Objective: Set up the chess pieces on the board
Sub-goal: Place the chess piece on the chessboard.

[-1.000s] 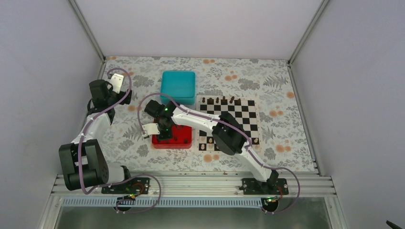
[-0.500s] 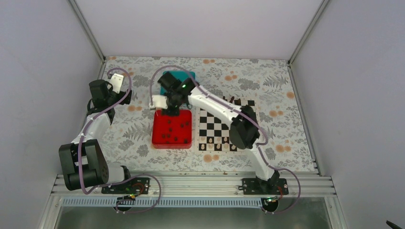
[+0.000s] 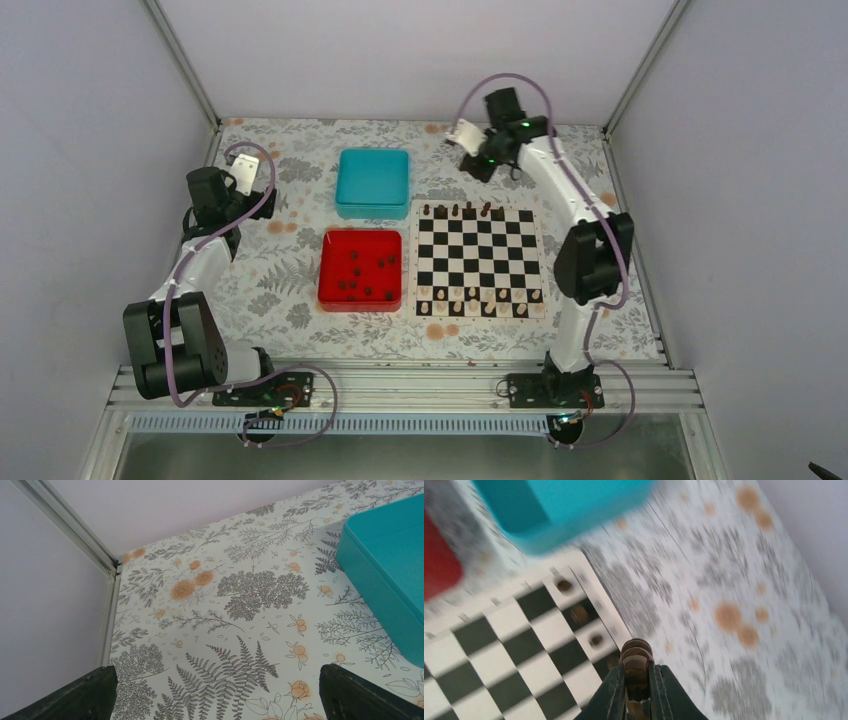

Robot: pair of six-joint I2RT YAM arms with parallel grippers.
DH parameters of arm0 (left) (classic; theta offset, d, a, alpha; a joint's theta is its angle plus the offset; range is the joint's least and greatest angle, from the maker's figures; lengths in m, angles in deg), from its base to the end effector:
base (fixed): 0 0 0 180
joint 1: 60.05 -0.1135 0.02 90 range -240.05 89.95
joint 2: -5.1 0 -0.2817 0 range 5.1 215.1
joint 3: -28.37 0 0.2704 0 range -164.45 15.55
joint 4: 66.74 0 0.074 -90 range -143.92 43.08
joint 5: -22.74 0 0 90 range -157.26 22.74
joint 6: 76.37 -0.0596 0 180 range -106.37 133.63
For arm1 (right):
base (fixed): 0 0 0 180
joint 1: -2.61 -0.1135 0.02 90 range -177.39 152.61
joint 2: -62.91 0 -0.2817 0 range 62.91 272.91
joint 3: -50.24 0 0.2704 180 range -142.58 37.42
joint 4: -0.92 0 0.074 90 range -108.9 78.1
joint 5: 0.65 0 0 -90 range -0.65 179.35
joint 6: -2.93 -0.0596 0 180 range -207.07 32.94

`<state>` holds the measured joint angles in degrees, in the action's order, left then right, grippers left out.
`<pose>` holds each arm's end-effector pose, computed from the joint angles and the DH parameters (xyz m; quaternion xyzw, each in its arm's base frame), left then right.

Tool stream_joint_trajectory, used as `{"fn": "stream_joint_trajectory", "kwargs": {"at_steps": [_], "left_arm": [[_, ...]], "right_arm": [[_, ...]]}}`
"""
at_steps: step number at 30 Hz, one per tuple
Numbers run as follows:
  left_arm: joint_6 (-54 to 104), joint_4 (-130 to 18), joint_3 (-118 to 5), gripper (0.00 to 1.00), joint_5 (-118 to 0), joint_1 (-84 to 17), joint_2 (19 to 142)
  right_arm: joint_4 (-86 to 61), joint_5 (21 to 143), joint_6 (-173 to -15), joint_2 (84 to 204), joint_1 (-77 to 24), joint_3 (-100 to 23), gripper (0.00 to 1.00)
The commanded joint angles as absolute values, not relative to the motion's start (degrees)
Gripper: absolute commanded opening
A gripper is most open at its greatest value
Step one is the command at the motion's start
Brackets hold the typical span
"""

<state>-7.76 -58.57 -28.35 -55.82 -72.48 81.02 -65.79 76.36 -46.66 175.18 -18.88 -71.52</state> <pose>0.3194 0.0583 0.2369 0.1180 0.8434 0.0690 0.5196 0.4277 0.1828 0.3077 -0.5176 0.8011 0.0610 0.2944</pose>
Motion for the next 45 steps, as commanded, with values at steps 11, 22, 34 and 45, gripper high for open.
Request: {"fn": "stream_joint_trajectory", "kwargs": {"at_steps": [11,22,34,45], "left_arm": [[-6.8,-59.0,-28.6,1.00,-54.2,-72.8,80.2],[-6.8,-59.0,-28.6,1.00,-54.3,-72.8,80.4],[-6.8,-58.8,-28.7,1.00,-54.4,-72.8,80.5],[-6.8,-59.0,-28.5,1.00,-54.4,-72.8,80.5]], "right_arm": [[-57.2,77.5,-46.8,172.8,-2.6,-51.3,0.05],[-55.6,78.7,-46.0,174.7,0.6,-47.7,0.06],[-52.8,77.6,-46.0,177.8,1.9,-45.2,0.06],[-52.8,77.2,-46.2,179.8,1.9,-46.4,0.07]]}}
